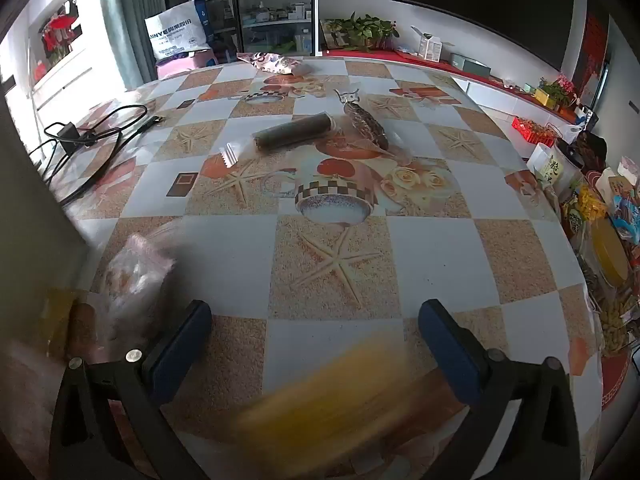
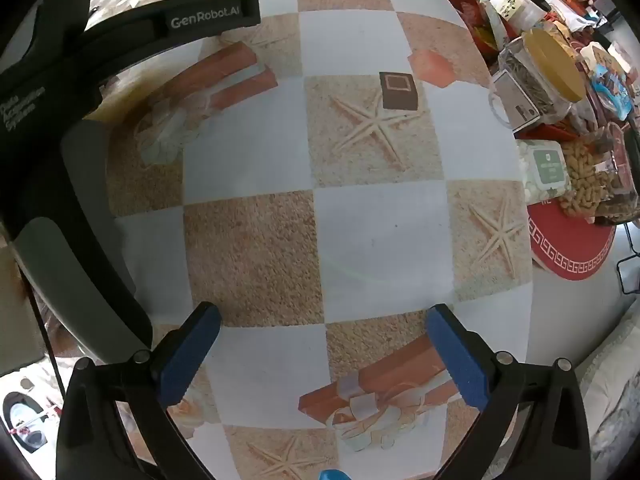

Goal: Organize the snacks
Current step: 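Move both grippers over the snack pile beside the white tray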

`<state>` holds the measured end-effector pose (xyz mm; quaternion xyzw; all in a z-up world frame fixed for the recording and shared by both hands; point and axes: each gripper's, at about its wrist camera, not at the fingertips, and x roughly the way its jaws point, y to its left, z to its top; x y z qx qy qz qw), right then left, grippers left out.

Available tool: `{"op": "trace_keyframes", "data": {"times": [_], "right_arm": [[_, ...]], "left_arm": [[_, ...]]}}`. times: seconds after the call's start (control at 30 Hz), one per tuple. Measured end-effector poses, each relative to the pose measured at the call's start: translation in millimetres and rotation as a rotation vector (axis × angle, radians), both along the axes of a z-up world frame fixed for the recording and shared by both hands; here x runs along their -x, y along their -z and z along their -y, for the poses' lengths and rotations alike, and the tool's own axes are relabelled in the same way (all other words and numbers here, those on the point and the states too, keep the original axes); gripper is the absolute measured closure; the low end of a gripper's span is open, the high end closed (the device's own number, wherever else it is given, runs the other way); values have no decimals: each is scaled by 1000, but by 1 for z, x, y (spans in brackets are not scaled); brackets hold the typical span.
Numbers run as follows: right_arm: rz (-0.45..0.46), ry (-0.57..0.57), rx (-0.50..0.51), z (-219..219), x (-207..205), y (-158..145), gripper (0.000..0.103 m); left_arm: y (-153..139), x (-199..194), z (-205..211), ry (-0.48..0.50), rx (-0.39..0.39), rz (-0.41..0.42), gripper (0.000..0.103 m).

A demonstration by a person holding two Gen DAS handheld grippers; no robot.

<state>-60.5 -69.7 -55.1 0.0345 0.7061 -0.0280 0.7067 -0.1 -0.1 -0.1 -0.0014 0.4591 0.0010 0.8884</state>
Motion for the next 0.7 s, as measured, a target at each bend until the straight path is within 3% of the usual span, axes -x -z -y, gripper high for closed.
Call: {"op": "trace_keyframes", "data": {"times": [0.2,0.7], "right_arm": [[23,3,-6,1,13,0,0],[-9,6,-28,-3,0,-5,0]], "left_arm": [[0,1,0,-1,1,0,0],[0,0,0,-1,1,0,0]]}}
